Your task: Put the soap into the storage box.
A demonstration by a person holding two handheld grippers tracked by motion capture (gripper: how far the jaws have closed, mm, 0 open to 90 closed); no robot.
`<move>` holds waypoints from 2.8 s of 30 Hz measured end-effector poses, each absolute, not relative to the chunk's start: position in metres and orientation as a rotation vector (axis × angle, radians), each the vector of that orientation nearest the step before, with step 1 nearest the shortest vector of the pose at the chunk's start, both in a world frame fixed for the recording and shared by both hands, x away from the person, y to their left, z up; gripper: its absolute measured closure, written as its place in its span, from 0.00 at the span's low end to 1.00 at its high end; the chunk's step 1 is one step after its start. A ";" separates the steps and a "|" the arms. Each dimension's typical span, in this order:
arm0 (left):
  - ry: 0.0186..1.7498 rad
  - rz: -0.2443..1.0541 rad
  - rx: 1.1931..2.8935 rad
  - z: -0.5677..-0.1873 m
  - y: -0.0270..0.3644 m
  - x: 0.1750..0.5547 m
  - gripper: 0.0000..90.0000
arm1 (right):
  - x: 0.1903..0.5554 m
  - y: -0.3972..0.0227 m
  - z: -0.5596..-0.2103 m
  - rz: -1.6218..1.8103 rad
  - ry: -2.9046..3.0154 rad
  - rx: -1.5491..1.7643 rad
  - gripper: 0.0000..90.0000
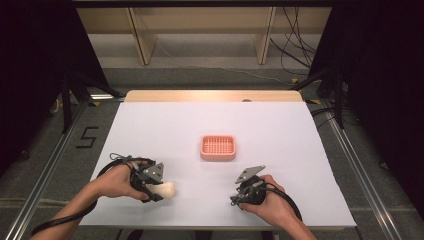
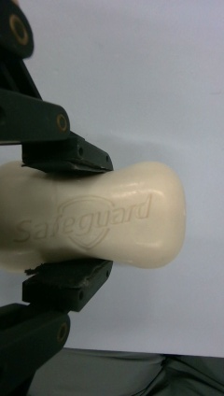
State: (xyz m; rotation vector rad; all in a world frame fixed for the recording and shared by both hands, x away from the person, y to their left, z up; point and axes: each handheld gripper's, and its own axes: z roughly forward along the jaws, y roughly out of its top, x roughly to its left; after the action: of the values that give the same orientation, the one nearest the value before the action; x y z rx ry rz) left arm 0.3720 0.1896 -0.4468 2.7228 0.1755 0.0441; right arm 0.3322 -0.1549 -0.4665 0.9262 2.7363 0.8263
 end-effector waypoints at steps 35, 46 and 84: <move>0.258 0.125 2.642 -0.434 0.165 0.397 0.54 | 0.329 -0.160 -0.461 0.855 2.704 1.003 0.66; 0.260 0.134 2.630 -0.433 0.156 0.408 0.54 | 0.331 -0.164 -0.461 0.866 2.685 0.979 0.66; 0.253 0.179 2.603 -0.428 0.138 0.427 0.54 | 0.330 -0.168 -0.458 0.874 2.666 1.039 0.66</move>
State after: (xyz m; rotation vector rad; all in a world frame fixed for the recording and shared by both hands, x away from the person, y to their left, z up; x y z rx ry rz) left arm 0.4272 0.1382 -0.4276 2.6030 0.2532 0.1792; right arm 0.3303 -0.1681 -0.4579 1.0394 2.6664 0.8737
